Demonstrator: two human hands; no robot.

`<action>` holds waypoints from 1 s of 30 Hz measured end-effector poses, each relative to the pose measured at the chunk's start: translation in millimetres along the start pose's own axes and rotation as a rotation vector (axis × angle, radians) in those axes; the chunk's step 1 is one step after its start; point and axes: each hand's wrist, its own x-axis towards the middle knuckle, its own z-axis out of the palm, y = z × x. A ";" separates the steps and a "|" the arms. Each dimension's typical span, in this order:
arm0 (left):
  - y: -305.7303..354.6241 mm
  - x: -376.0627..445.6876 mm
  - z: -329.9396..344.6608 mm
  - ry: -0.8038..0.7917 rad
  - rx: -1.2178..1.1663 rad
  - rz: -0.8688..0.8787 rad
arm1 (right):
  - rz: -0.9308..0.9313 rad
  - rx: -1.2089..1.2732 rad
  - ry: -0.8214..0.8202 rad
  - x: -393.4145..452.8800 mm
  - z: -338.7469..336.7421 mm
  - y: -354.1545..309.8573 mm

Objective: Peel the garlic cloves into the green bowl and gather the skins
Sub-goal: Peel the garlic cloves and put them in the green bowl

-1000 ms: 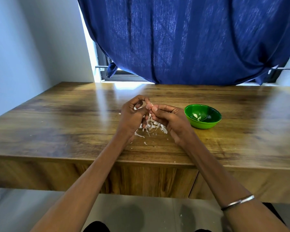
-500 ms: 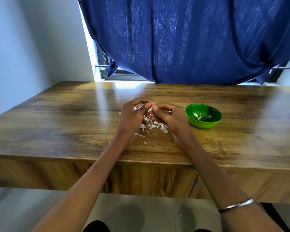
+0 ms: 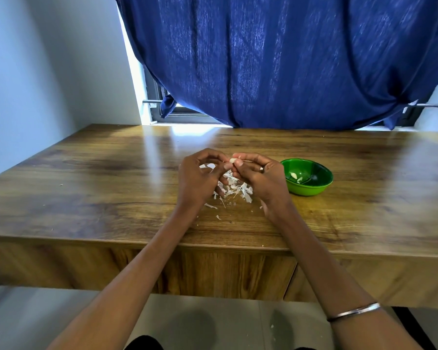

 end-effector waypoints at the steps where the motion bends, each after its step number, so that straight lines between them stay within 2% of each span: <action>1: -0.2 0.0 0.1 0.008 0.003 0.005 | 0.004 -0.009 -0.003 0.7 -0.4 0.8; 6: -4.9 3.1 2.5 -0.016 -0.004 -0.042 | -0.002 -0.006 -0.037 2.2 -0.6 3.6; 10: -5.8 3.3 3.2 -0.043 0.007 -0.014 | -0.008 0.022 -0.025 2.5 0.1 4.0; 15: -10.4 3.4 4.6 -0.119 0.005 -0.048 | -0.077 -0.109 -0.032 4.0 -3.7 6.0; 22: -9.2 1.8 3.3 -0.127 0.057 -0.047 | -0.279 -0.457 0.015 4.0 -2.9 12.6; 26: -8.7 1.0 2.7 -0.121 0.064 -0.019 | -0.322 -0.515 0.021 3.2 -2.0 13.2; 30: -2.4 -2.1 3.5 -0.079 0.133 0.086 | -0.351 -0.524 0.017 3.0 0.5 13.4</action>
